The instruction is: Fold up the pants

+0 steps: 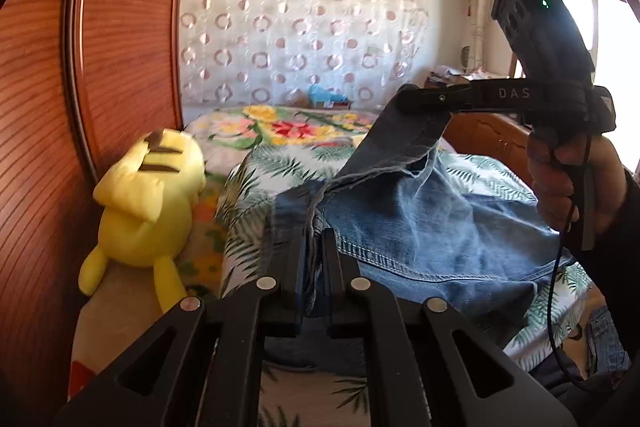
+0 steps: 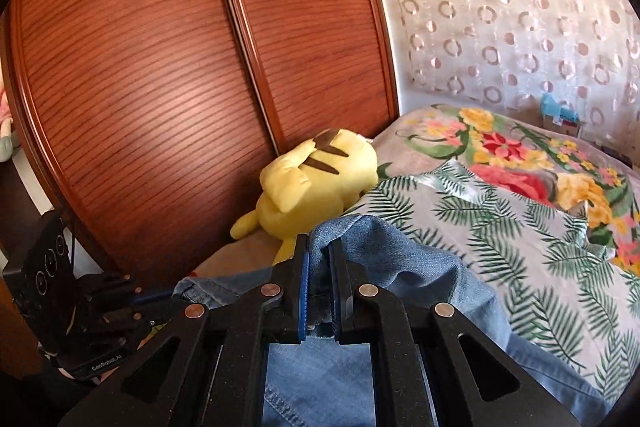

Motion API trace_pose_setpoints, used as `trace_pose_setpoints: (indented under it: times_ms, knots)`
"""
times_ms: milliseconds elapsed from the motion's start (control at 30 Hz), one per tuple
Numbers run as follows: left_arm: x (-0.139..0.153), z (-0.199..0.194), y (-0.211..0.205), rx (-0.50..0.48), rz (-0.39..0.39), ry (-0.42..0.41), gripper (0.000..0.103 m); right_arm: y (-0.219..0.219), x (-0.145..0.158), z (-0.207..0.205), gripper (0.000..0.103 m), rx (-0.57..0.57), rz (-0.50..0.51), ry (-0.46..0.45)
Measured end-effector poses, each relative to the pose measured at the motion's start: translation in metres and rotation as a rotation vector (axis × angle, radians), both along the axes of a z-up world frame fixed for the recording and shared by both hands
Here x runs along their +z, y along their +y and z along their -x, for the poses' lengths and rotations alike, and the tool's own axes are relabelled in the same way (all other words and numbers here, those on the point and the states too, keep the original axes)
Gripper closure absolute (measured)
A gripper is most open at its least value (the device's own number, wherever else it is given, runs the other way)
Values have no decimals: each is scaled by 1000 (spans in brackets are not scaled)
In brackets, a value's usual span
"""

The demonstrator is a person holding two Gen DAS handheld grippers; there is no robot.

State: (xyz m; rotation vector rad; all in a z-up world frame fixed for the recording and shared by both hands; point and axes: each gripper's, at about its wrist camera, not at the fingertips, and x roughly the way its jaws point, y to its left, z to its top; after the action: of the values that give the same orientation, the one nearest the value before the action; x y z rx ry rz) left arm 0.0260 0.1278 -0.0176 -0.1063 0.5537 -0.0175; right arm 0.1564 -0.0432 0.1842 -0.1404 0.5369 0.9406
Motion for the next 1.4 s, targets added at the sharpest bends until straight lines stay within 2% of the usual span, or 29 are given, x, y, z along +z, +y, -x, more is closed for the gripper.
trace_pose_setpoints:
  times_ms: [167,200,300,367,400,433,567,633,867,1100,1233,1400]
  knots:
    - [-27,-2,5,9,22,69,95,22,-14,-14,94,-34,65,27]
    - [-30,-3,6,9,26,79,95,25,-18,-18,91,-34,72,36]
    - [-40,-5,7,15,35,106,95,31,-22,-23,78,-38,93,36]
    - [-44,-6,7,19,36,123,95,32,-23,-25,63,-36,102,31]
    - [-46,-8,7,25,32,133,94,32,-23,-25,51,-36,108,26]
    - [-49,-10,7,35,25,145,88,33,-22,-22,45,-43,115,15]
    - [-49,-9,6,39,23,149,62,19,-14,-5,43,-68,109,-23]
    - [-47,-9,4,29,22,140,57,7,-14,0,43,-82,94,-26]
    - [-43,-13,-3,19,9,122,57,-44,-48,15,43,-161,123,-25]
    - [-33,-35,-11,-12,-2,108,57,-85,-104,15,43,-280,157,75]
    - [-25,-51,-18,-38,-11,96,57,-90,-120,25,43,-328,182,70]
    - [-23,-74,-25,-65,-18,104,57,-87,-124,39,43,-353,179,50]
